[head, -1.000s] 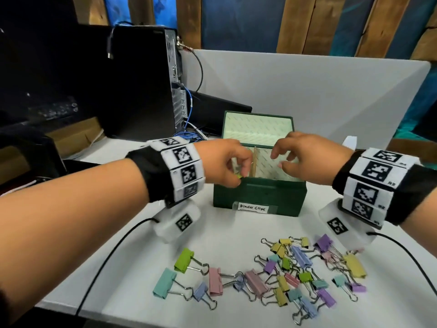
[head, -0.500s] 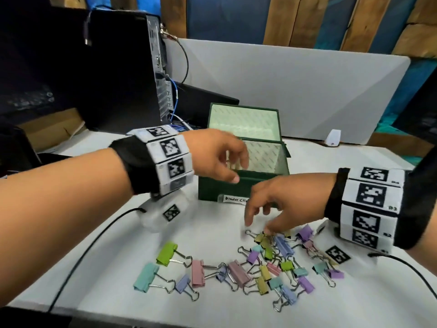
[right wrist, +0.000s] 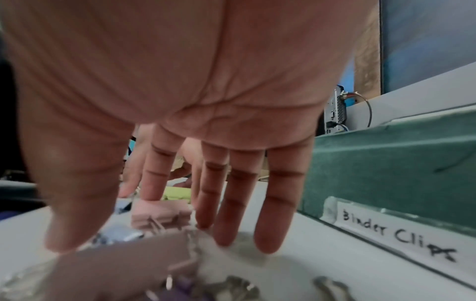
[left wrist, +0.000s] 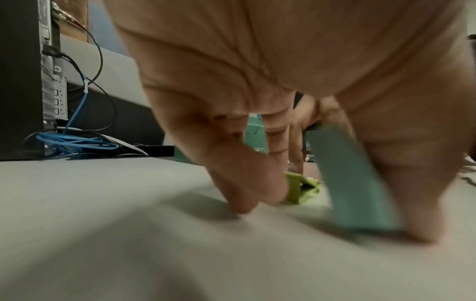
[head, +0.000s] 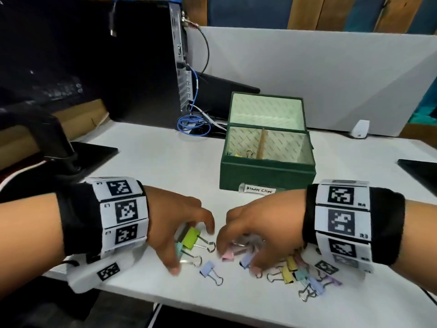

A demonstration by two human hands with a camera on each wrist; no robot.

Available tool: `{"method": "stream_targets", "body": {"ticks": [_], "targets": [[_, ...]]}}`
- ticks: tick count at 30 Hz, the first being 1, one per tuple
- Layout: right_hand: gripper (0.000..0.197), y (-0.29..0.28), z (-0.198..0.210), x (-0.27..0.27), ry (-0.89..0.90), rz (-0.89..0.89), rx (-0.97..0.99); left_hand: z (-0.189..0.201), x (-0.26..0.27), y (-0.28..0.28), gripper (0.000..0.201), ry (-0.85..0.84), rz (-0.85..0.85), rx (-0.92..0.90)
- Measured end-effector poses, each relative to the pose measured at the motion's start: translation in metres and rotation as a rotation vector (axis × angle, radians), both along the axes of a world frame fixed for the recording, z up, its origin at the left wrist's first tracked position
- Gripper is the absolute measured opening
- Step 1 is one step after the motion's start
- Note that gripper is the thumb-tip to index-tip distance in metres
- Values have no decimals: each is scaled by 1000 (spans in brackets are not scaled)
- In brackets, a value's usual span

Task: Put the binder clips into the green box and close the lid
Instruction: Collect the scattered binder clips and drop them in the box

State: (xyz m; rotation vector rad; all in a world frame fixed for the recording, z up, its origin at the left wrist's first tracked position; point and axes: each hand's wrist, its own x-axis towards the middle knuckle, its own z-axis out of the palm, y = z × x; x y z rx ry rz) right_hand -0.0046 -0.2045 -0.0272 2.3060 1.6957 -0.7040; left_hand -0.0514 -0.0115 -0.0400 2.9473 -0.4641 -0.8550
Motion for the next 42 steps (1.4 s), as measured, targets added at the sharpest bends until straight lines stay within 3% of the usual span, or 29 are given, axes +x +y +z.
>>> {"method": "stream_targets", "body": {"ticks": [7, 13, 18, 21, 23, 27, 31, 35, 39, 42], "targets": [[26, -2, -6, 17, -118, -110, -42, -7, 15, -8, 42, -55, 4, -33], [25, -8, 1, 32, -147, -183, 55, -11, 30, -13, 33, -89, 38, -40], [23, -13, 37, 48, -314, -300, 448, -12, 37, -12, 32, -156, 33, -42], [25, -11, 52, 62, -386, -426, 823, -5, 42, -12, 33, -231, 55, -114], [33, -8, 52, 72, -396, -497, 924, 5, 47, -12, 30, -303, 70, -187], [54, -6, 41, 87, -344, -627, 652, 29, 61, -14, 27, -454, 161, -361], [35, -20, 37, 83, -300, -638, 614, 50, 81, -19, 22, -574, 217, -502], [24, -36, 37, 62, -141, -532, 419, 62, 104, -31, 19, -709, 245, -549], [27, -42, 27, 44, -92, -373, 158, 70, 127, -37, 27, -818, 282, -564], [33, -39, 22, 37, -34, -307, 54, 68, 136, -40, 38, -804, 304, -543]]}}
